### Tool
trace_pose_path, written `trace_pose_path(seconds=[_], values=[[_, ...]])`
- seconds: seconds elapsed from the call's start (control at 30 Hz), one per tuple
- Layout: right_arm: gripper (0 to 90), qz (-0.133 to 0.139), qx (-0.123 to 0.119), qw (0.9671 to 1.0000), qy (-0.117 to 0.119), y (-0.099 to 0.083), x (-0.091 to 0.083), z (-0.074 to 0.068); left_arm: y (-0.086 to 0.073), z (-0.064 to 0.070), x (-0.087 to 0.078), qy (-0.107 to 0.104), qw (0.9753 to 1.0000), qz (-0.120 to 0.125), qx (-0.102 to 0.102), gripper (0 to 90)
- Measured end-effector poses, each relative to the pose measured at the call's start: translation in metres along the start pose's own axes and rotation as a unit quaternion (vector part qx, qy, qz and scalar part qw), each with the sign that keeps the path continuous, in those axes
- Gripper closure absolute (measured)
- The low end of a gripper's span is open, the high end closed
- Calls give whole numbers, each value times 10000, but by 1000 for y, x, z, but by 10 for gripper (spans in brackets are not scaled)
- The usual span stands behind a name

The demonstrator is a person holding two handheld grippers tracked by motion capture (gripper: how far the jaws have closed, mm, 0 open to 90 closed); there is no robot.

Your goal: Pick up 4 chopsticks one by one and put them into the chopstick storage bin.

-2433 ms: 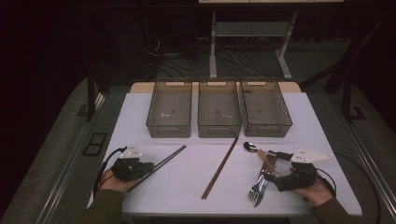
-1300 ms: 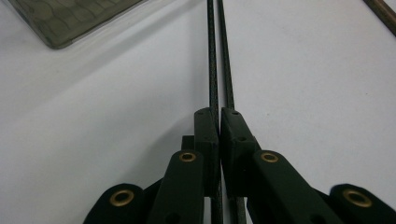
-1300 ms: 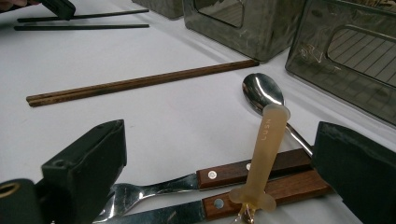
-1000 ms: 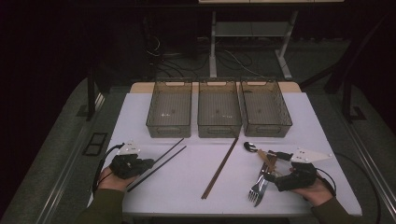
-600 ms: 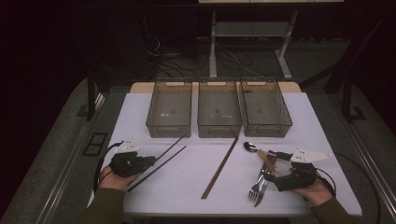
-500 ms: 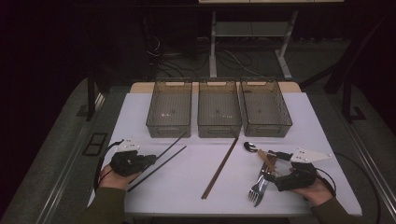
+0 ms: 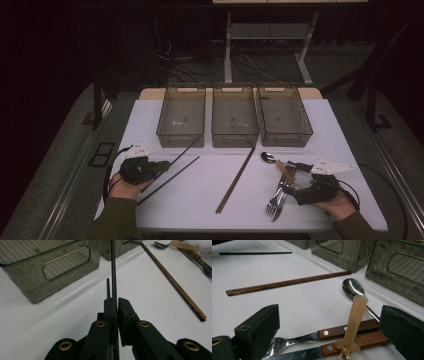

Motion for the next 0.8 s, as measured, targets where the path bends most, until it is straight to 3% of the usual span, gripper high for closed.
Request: trace_pose_path(seconds=[0.8], values=[[36, 2, 39, 10000, 20, 0, 0, 0, 42, -13, 0, 85, 9984, 486, -271, 856]])
Point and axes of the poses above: each handheld gripper's, and its own axes: x roughly forward along the jaws, y roughly out of its top, z roughly to its right, the point moved 7 cm from there along x, roughly forward along the jaws, and after that the axes turned 11 degrees about -z, right-handed, at the moved point
